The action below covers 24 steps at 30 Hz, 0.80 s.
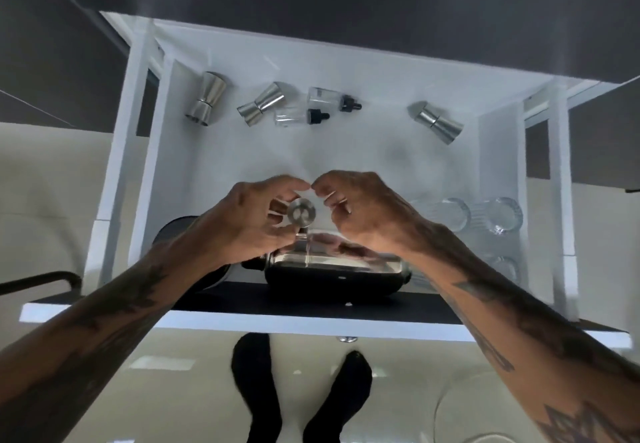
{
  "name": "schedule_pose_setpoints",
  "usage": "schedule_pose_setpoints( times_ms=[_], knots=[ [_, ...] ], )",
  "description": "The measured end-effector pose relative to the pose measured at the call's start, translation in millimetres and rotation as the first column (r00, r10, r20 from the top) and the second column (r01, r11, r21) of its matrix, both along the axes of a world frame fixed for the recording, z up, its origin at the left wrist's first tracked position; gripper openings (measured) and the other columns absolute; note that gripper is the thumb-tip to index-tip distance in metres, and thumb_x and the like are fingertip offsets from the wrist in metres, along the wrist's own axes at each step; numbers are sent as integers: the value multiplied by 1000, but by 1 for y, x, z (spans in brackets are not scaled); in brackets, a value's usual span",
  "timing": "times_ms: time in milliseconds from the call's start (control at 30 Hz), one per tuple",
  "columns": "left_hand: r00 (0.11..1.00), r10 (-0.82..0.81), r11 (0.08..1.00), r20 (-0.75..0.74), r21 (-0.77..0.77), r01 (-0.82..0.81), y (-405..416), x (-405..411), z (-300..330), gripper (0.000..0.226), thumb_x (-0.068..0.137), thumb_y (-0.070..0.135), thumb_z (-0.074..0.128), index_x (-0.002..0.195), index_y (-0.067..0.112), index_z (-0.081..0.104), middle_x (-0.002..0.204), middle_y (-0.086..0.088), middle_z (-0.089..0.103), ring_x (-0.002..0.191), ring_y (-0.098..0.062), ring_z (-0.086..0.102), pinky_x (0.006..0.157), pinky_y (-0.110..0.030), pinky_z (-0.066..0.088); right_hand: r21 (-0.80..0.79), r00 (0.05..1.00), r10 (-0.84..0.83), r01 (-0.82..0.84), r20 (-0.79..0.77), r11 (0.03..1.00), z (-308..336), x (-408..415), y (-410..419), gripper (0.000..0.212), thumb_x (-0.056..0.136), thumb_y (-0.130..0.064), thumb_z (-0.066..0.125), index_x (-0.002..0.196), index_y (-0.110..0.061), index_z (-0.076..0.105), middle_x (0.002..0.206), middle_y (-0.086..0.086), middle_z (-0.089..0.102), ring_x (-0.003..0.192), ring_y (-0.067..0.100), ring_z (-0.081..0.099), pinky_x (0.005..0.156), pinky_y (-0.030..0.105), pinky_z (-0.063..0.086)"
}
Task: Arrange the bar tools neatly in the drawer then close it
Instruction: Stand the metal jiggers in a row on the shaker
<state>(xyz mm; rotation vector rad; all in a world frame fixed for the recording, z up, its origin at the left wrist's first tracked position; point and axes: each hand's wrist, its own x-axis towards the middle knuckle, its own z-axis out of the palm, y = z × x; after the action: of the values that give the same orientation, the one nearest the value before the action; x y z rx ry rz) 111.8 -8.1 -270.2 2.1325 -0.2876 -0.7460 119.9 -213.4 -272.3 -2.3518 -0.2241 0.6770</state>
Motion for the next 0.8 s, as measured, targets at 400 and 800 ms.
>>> schedule_pose_setpoints(
  times_ms=[400,800],
  knots=[
    [994,-73,997,83,31,71,1,-1,-5,46,78,22,78,121,27,63,116,9,67,102,-5,67,88,-31,58,-623,934,-243,355,261,697,-34,88,-105,43,78,-4,59,120,-11,50,128,18,48,116,38,49,98,42,41],
    [997,-59,997,55,48,57,-4,0,0,46,79,16,78,123,20,64,116,1,64,99,-12,67,89,-30,58,-246,997,-61,72,49,967,26,22,-32,27,74,-41,77,94,-28,63,90,-2,48,69,7,49,50,13,30]
  ],
)
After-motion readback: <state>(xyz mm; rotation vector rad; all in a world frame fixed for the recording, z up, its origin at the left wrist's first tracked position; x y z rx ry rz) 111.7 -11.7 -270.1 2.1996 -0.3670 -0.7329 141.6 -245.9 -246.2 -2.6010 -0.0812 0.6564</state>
